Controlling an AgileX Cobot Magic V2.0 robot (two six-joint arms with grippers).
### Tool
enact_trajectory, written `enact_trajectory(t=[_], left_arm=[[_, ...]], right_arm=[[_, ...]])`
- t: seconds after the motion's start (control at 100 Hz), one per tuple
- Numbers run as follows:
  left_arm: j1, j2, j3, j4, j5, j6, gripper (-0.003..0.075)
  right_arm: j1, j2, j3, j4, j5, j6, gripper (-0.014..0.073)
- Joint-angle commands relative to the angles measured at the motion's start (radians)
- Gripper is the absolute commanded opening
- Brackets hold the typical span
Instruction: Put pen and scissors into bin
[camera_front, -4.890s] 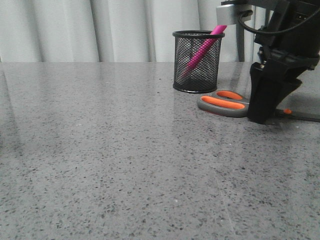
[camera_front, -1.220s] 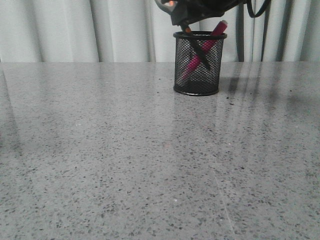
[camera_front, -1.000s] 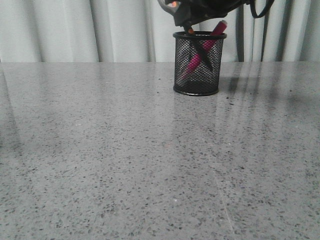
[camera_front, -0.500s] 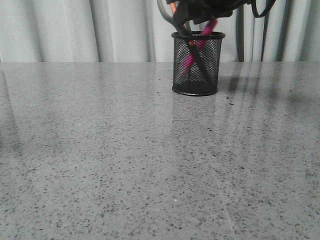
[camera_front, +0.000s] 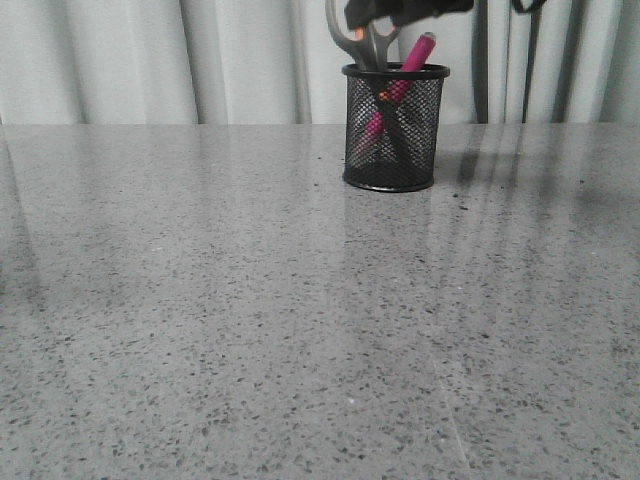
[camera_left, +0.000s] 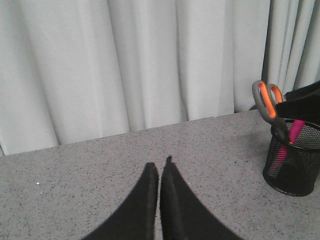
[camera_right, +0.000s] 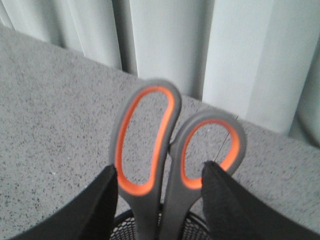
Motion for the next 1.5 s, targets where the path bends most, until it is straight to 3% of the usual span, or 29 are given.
enact_trajectory(t=[0.0, 0.3, 0.39, 0.55, 0.75, 0.94, 1.24, 1.49], left_arm=[[0.001, -0.005, -0.028, -0.022, -0.053, -0.001, -0.0019], [0.001, -0.005, -0.028, -0.022, -0.053, -0.001, -0.0019], [0.001, -0.005, -0.028, -0.020, -0.053, -0.001, -0.0019], [0.001, -0.005, -0.026, -0.020, -0.053, -0.001, -0.0019], [0.001, -0.033, -0.019, -0.014, -0.060, -0.001, -0.0019], [0.001, -0.132, 0.068, -0.017, -0.164, -0.001, -0.0019], [-0.001, -0.395, 0.296, -0.021, -0.213, -0.001, -0.0019], [-0.001, -0.652, 0.470, -0.040, -0.205, -0.001, -0.0019]], right_arm=[[-0.008, -0.092, -0.028, -0.020, -0.037, -0.006, 0.0345], [-0.008, -0.253, -0.028, -0.043, -0.039, -0.006, 0.0323], [-0.008, -0.307, -0.017, -0.043, -0.037, -0.006, 0.0217], [-0.008, -0.425, 0.077, -0.053, -0.040, -0.006, -0.0080], [-0.008, -0.647, 0.353, -0.084, -0.165, -0.006, -0.0071], [-0.008, -0.936, 0.635, -0.084, -0.272, -0.006, -0.0071], [-0.008, -1.418, 0.973, -0.061, -0.270, -0.006, -0.0071], [-0.008, -1.670, 1.144, -0.012, -0.270, -0.006, -0.0071]])
